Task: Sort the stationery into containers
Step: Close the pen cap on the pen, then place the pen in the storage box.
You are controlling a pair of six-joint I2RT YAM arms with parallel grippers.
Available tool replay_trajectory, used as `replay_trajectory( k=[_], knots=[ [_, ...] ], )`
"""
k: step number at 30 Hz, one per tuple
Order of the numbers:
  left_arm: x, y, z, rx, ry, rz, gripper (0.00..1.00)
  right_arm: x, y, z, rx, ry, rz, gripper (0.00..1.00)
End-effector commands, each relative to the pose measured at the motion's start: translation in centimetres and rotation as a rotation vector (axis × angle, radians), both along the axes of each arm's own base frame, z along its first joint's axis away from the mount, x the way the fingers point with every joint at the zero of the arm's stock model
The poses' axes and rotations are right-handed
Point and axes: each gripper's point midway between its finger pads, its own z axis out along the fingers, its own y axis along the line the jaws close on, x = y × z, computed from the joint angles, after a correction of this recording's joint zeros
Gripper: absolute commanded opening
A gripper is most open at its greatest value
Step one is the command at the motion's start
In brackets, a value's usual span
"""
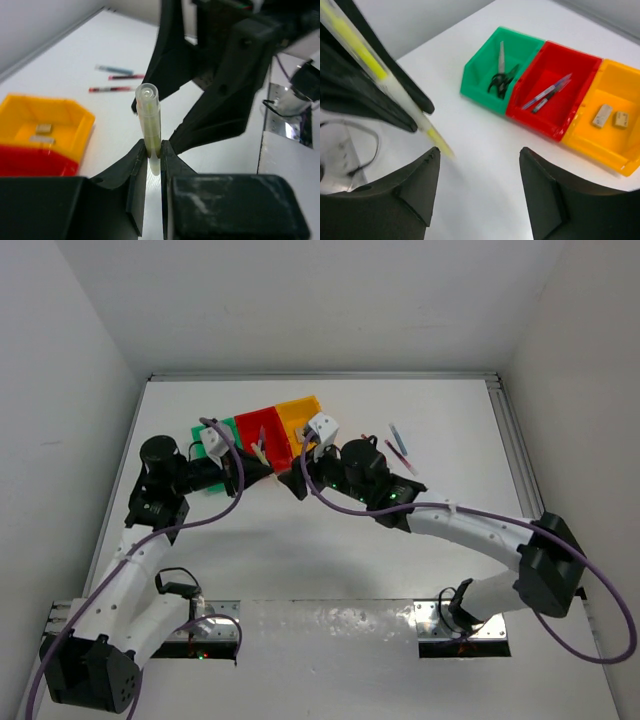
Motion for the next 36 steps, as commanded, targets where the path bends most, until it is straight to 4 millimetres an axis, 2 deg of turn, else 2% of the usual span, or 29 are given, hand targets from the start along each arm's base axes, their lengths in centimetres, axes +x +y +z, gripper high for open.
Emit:
replay_trajectory(
  k=[1,2,3,6,12,15,19,23,29,32,33,35,36],
  knots=[
    [-3.3,-1.5,3.7,-0.007,-0.22,-0.24,0.0,-3.6,-0.2,0.3,-0.097,0.019,0.208,0.63],
    [-3.5,-1.7,3.8,-0.013,-0.215,-0.258,0.0,-4.0,-0.2,0.4,-0.109,0.014,0.23,0.58],
    [-3.6,-1.8,4.0,-0.02,-0.214,-0.265,0.0,-4.4,-0.3,0.7,-0.106,0.012,0.243,0.47],
    [-3.6,-1.8,4.2,-0.019,-0.214,-0.273,0.0,-4.8,-0.2,2.7,-0.042,-0.025,0.265,0.35],
    [-3.8,-1.7,3.6,0.001,-0.194,-0.28,0.0,-4.8,-1.0,8.1,0.001,-0.172,0.262,0.48],
    [-3.7,-1.7,3.3,0.007,-0.186,-0.28,0.0,-5.0,-0.7,9.8,0.001,-0.203,0.282,0.54],
    [-3.8,-1.9,3.2,0.009,-0.185,-0.28,0.0,-5.1,0.8,10.3,0.017,-0.22,0.316,0.54],
    [-3.8,-2.0,3.4,0.012,-0.197,-0.287,0.0,-4.4,2.6,11.0,0.052,-0.241,0.336,0.48],
    [-3.9,-2.0,3.6,0.008,-0.194,-0.285,0.0,-4.8,4.2,10.7,0.075,-0.214,0.393,0.47],
    [-3.9,-2.0,3.6,0.007,-0.191,-0.285,0.0,-4.7,4.7,10.2,0.083,-0.199,0.398,0.4],
    [-3.9,-2.0,3.4,0.007,-0.188,-0.286,0.0,-4.5,4.7,10.0,0.085,-0.193,0.396,0.32],
    [-3.9,-2.0,3.4,0.006,-0.187,-0.286,0.0,-4.6,4.9,9.8,0.098,-0.187,0.399,0.23],
    [-3.9,-2.0,3.4,0.007,-0.188,-0.286,0.0,-4.6,4.9,9.6,0.101,-0.184,0.397,0.14]
  ],
)
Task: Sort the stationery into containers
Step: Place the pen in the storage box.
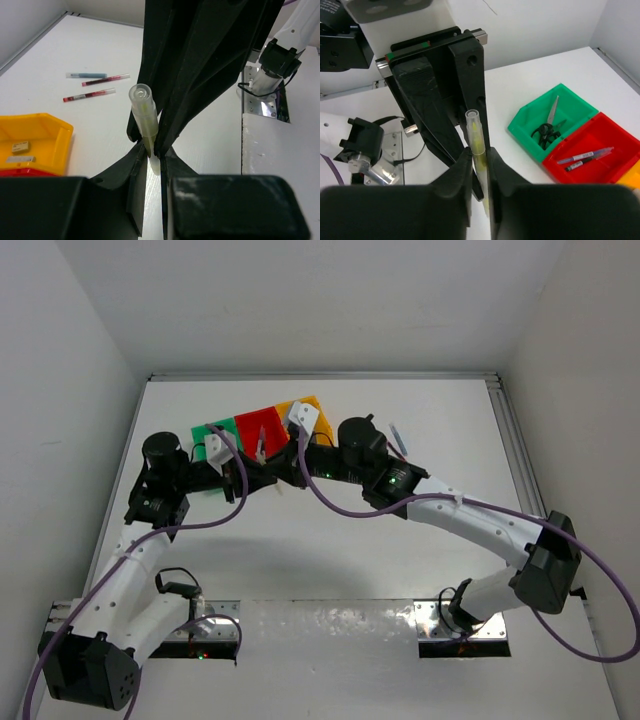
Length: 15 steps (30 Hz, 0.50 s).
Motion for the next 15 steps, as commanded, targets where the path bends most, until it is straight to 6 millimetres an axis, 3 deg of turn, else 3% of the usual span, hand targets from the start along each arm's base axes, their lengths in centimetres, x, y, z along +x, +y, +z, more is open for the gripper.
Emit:
replay_trajectory(
  k=[1,3,7,8,9,10,11,13,15],
  knots=[
    [-0.8,-0.4,2.4,-0.018,-0.102,-0.058,0.0,-0.2,1.2,2.5,0.101,-0.03,0.029,0.09],
    [-0.7,-0.4,2.4,-0.021,-0.101,-0.054,0.0,-0.4,1.2,2.0,0.109,-0.011,0.031,0.0],
    [-0.1,-0.3,2.5,-0.026,-0.077,-0.007,0.02,0.1,1.0,2.0,0.117,0.006,0.008,0.0],
    [0.6,-0.1,2.4,-0.024,-0.067,0.037,0.14,0.7,0.7,2.0,0.121,0.011,-0.031,0.0],
    [1.0,0.1,2.2,-0.022,-0.049,0.064,0.34,1.3,0.5,2.2,0.132,0.011,-0.061,0.0],
    [1.2,0.2,1.9,-0.018,-0.037,0.087,0.8,2.0,0.3,2.2,0.135,0.011,-0.092,0.0],
    [1.9,0.6,1.8,-0.011,-0.034,0.142,0.99,2.7,0.1,2.3,0.141,0.013,-0.127,0.0],
    [2.5,1.4,0.8,0.007,0.02,0.222,1.0,5.3,-0.4,2.9,0.158,0.003,-0.226,0.0],
    [4.4,3.3,0.1,0.023,0.051,0.383,1.0,7.5,-0.7,3.2,0.169,0.0,-0.298,0.0]
  ],
)
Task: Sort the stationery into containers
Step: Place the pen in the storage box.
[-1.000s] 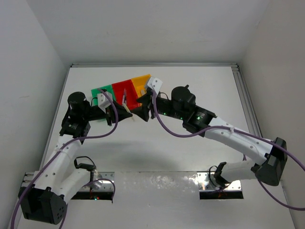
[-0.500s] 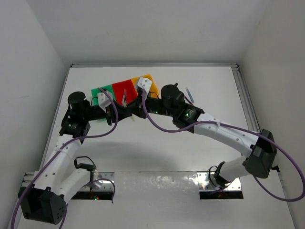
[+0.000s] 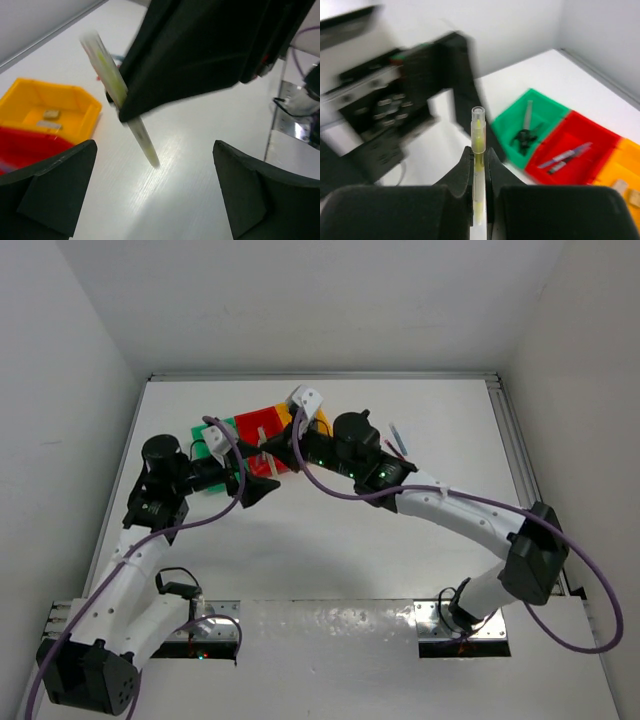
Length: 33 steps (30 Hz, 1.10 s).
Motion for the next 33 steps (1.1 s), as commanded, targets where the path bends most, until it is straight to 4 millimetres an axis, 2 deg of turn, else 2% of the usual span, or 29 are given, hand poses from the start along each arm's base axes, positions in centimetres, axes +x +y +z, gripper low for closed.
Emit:
replay_trajectory(
  k=[1,2,3,4,6,7,8,9,10,11,12,13,14,17,19,22,26,33],
  knots=[
    [2.4,2.9,0.2,0.01,0.039,0.264,1.0,5.5,-1.0,4.9,0.125,-0.055,-0.214,0.0],
    [3.9,4.9,-0.2,0.018,0.066,0.412,1.0,7.1,-0.4,3.7,0.107,-0.036,-0.256,0.0],
    [4.2,5.9,-0.9,0.017,0.121,0.49,1.0,8.6,-0.5,3.4,0.1,-0.032,-0.305,0.0],
    [5.2,8.2,-1.1,0.034,0.117,0.631,1.0,10.9,0.0,2.7,0.087,-0.02,-0.386,0.0],
    [5.4,10.0,-1.9,0.016,0.191,0.763,1.0,13.2,0.4,1.5,0.068,-0.002,-0.473,0.0],
    [5.4,11.0,-2.2,0.018,0.205,0.822,1.0,14.4,0.7,2.5,0.095,-0.011,-0.509,0.0],
    [5.7,12.6,-2.5,0.028,0.211,0.914,1.0,15.6,0.7,1.9,0.093,-0.005,-0.563,0.0],
    [5.5,13.3,-3.1,0.028,0.239,0.961,1.0,17.0,1.7,-1.3,0.046,0.014,-0.583,0.0],
    [5.5,13.9,-3.5,0.036,0.25,0.995,1.0,17.9,2.4,-0.3,0.064,0.001,-0.59,0.0],
    [5.5,15.1,-4.0,0.049,0.261,1.059,1.0,19.2,3.0,-3.7,0.009,0.018,-0.617,0.0],
    [5.4,15.6,-4.1,0.05,0.265,1.087,1.0,19.9,3.4,-3.6,0.009,0.015,-0.629,0.0],
    [5.3,16.5,-4.4,0.061,0.266,1.133,1.0,20.3,3.6,-4.4,-0.002,0.016,-0.637,0.0],
    [5.2,16.8,-4.6,0.065,0.269,1.147,1.0,21.0,3.9,-6.0,-0.011,0.018,-0.647,0.0],
    [5.0,17.8,-5.0,0.072,0.268,1.199,0.99,22.5,3.5,-7.6,-0.003,0.023,-0.7,0.0],
    [4.9,18.3,-5.4,0.073,0.274,1.224,0.99,23.5,3.6,-9.5,0.003,0.064,-0.721,0.0],
    [5.0,18.3,-5.6,0.071,0.272,1.221,0.99,24.7,3.7,-11.9,-0.001,0.093,-0.728,0.0],
    [5.1,18.4,-5.7,0.073,0.261,1.218,0.99,24.4,5.1,-14.9,-0.008,0.152,-0.641,0.0],
    [5.1,18.7,-6.2,0.08,0.257,1.227,0.99,23.5,4.8,-18.8,-0.031,0.277,-0.665,0.0]
  ],
)
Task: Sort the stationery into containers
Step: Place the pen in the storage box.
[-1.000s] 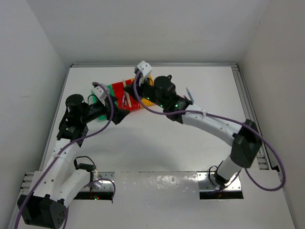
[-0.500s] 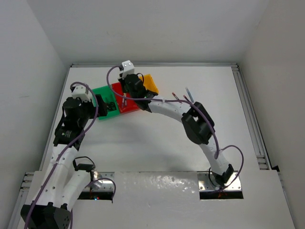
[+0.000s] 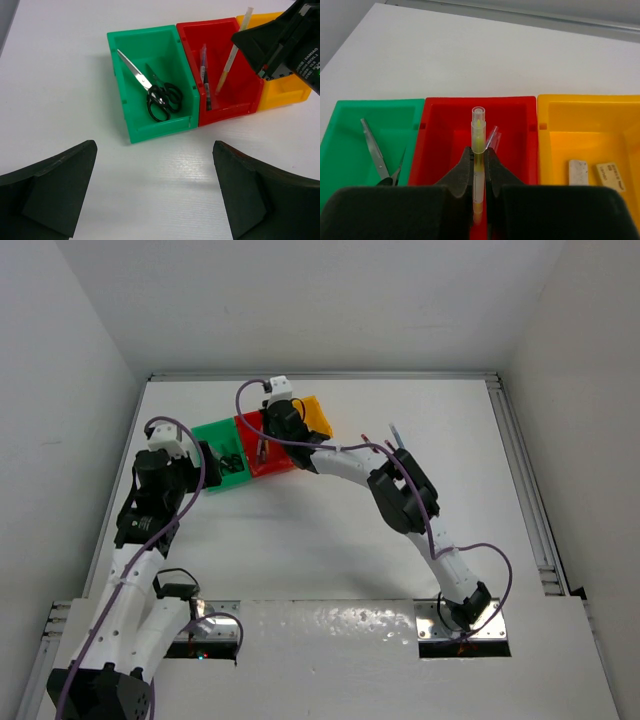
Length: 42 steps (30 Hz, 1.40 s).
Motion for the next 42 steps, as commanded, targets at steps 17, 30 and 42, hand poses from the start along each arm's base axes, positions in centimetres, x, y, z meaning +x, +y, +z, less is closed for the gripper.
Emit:
replay_trajectory(
  k=[17,30,42],
  knots=[
    [0.5,0.3,0.2,0.0,-0.046,0.004,0.99,-0.1,0.5,-2.9,0.03,0.171,-0.062,0.0],
    [0.6,0.4,0.4,0.009,-0.055,0.007,0.99,1.0,-0.6,-4.5,0.101,0.223,-0.119,0.21],
    [1.2,0.4,0.8,0.016,-0.064,-0.004,0.99,-1.9,-1.5,6.4,0.175,0.077,0.003,0.47]
  ],
)
